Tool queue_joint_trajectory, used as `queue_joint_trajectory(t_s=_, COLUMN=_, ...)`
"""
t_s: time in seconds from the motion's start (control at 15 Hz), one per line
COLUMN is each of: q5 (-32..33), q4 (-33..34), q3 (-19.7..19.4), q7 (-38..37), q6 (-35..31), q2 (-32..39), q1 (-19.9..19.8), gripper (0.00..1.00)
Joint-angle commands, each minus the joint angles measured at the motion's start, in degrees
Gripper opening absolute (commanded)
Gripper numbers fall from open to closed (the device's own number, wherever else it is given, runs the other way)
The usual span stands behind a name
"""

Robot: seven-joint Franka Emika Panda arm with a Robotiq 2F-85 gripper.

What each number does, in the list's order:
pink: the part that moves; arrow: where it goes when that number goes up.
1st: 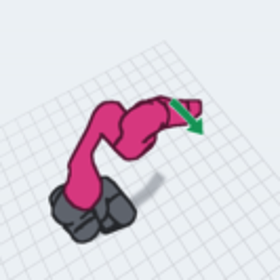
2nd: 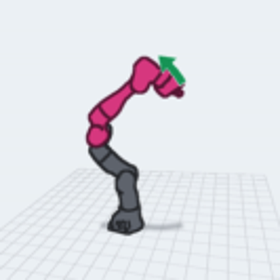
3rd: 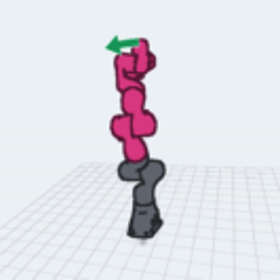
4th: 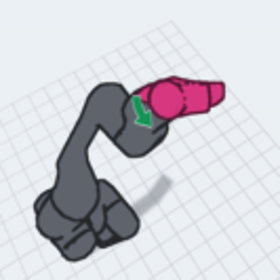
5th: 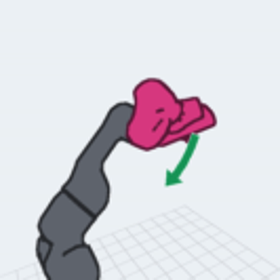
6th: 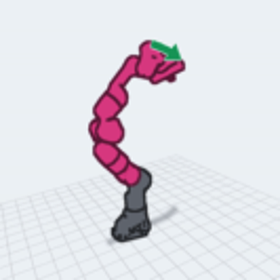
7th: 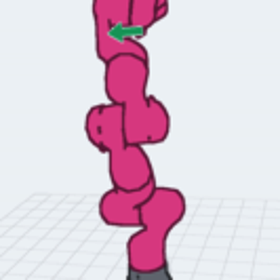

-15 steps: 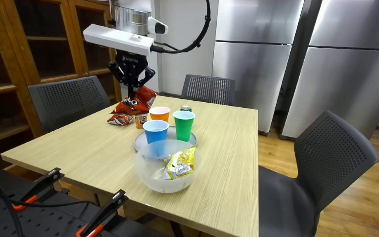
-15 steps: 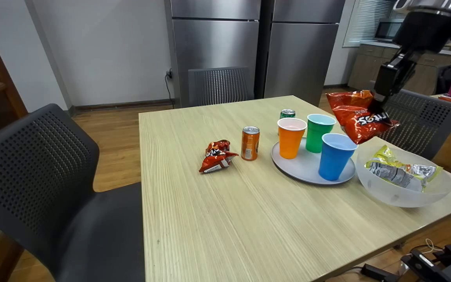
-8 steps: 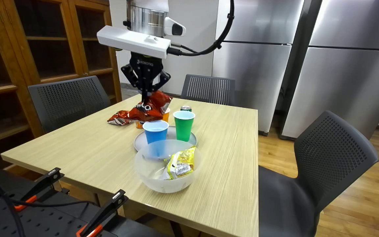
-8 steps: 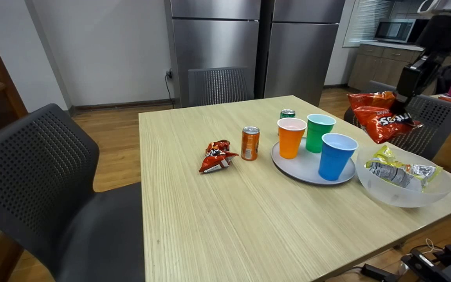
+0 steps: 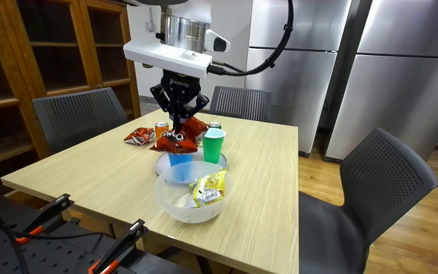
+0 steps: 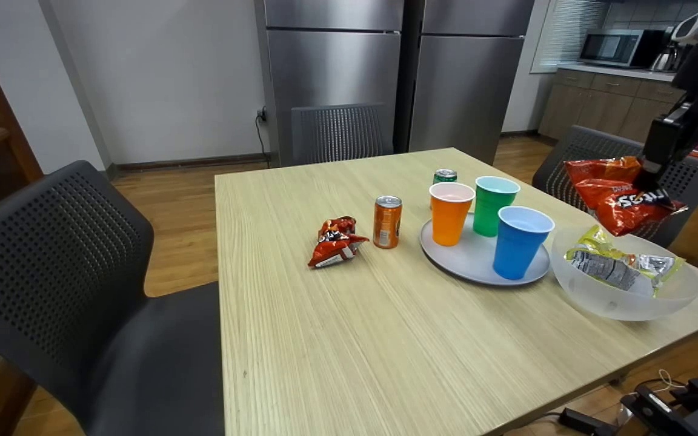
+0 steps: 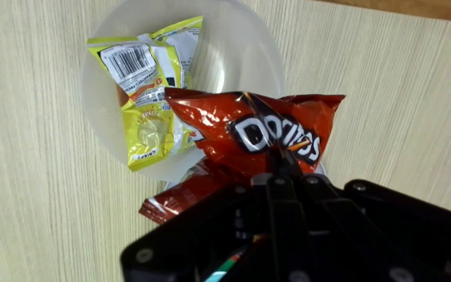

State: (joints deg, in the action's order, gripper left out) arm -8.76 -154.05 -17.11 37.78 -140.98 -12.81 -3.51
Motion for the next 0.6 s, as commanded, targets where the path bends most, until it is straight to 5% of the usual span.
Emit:
queue_joint_trajectory(t_s=0.0, q5=0.90, q4=2.16, q3=-0.18, q7=2.19, q6=2.19, q2=3.43, q1=-1.62, gripper=0.00)
queue_joint_trajectory(t_s=0.53, q5=1.54, q4=5.99, q3=0.82, q7=2.85, q6=2.98, q2=11.57, q1=-4.02, gripper=0.00)
